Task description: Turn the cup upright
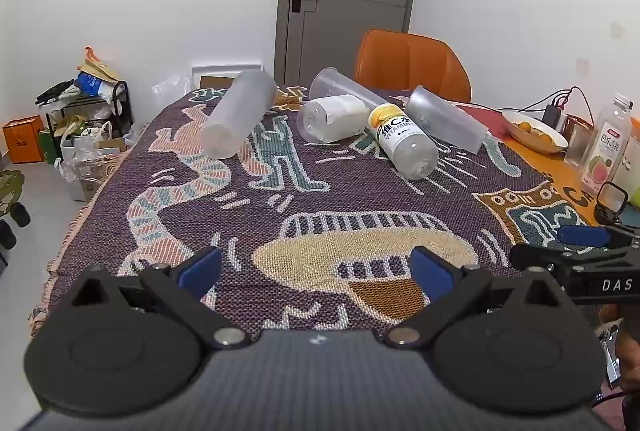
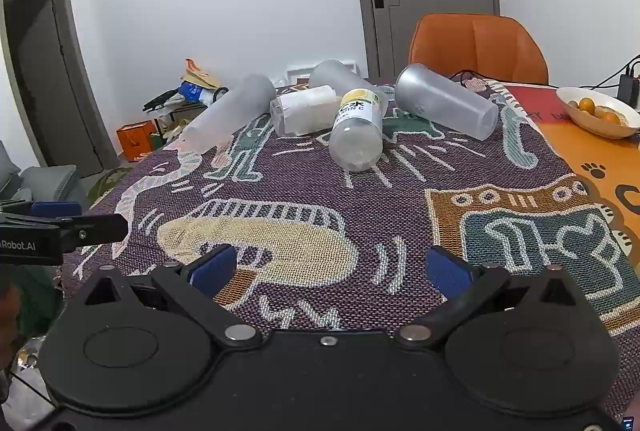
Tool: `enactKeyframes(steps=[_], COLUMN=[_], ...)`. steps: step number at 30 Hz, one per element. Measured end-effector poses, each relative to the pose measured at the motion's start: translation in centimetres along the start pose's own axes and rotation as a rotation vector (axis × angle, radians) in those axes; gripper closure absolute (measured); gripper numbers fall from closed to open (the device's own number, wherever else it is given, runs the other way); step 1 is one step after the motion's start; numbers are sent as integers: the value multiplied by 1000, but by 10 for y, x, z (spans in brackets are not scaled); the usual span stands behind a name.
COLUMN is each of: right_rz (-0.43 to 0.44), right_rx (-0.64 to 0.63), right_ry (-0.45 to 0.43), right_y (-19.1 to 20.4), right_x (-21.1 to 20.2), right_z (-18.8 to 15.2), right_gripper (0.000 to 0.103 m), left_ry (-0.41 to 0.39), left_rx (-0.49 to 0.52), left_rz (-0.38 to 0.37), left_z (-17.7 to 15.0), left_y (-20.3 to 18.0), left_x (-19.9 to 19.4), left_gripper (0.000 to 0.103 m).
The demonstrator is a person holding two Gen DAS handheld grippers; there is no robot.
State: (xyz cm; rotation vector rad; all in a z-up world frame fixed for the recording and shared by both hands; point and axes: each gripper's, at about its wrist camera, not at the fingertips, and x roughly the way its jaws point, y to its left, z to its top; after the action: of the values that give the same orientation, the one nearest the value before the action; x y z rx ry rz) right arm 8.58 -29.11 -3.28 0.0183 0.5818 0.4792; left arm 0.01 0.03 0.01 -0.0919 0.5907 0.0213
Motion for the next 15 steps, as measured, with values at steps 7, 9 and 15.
enactKeyframes(steps=[7,9,15], right_rz=[-6,-6,-8], right_rx=[-5,-6,-9], right_ry=[-3,-4,-4], right_y=[0,0,0], right_x=[0,0,1], right_z=[1,1,-1], right_gripper=[0,0,0], left_ry=[-5,-8,-20], left_rx=[4,3,1], left_rz=[-9,-10,3], left_z=[0,0,-5], left_y=[3,6,5], left_x=[-2,-4,-6], left_gripper=[3,3,3])
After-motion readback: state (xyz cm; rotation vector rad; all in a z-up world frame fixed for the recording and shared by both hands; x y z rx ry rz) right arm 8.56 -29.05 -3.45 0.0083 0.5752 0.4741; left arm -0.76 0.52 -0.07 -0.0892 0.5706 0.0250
